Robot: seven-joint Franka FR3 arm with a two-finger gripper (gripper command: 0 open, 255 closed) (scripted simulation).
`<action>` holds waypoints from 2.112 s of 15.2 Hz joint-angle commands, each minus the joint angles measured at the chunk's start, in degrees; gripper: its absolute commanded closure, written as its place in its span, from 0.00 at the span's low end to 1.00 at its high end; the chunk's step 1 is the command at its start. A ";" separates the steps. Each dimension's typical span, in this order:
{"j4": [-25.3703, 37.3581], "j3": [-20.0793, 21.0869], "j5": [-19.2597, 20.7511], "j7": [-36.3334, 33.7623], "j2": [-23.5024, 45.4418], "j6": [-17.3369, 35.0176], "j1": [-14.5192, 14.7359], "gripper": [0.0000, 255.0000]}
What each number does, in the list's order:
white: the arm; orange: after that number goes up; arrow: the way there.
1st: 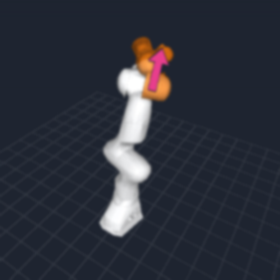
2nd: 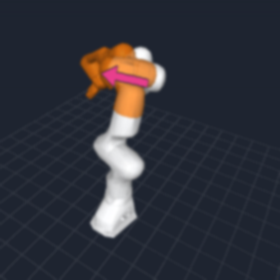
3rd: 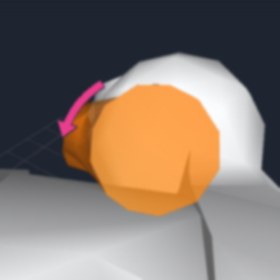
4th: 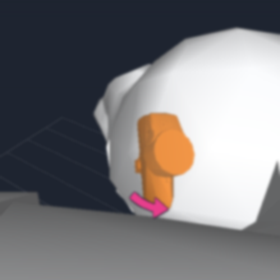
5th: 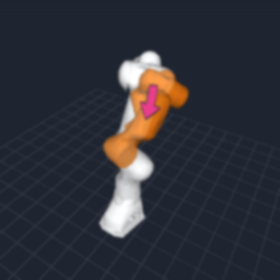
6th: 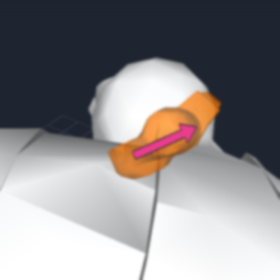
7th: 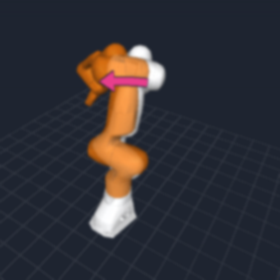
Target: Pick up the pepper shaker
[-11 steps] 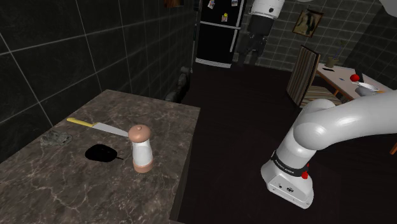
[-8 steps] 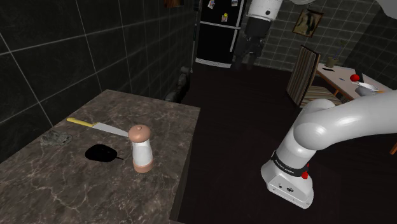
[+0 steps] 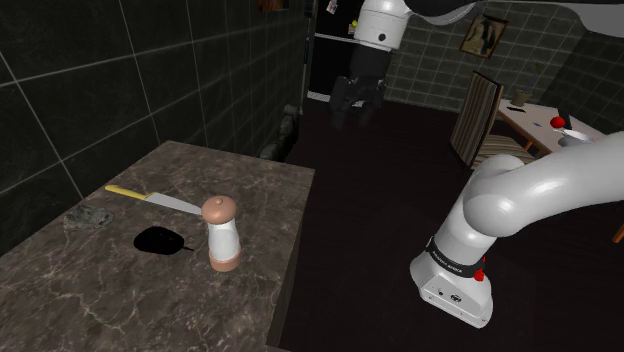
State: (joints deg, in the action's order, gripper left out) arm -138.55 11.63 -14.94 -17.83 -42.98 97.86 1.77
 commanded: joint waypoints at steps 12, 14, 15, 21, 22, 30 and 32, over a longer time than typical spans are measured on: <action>6.46 18.19 -4.50 -19.41 17.56 15.08 0.73 0.00; 8.63 21.10 -3.55 -22.87 21.44 17.28 0.23 0.00; 9.82 22.53 -2.81 -24.71 23.51 18.35 -0.03 0.00; 18.47 30.65 6.05 -37.87 38.03 23.69 -1.36 0.00; 20.19 31.68 8.36 -40.45 40.84 24.28 -1.25 0.00; 19.59 32.34 13.15 -44.67 46.58 29.29 -0.13 0.00; 18.92 32.31 13.73 -45.02 47.27 30.46 -0.01 0.00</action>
State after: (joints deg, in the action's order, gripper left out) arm -119.55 43.96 -1.71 -62.54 3.70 127.77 1.66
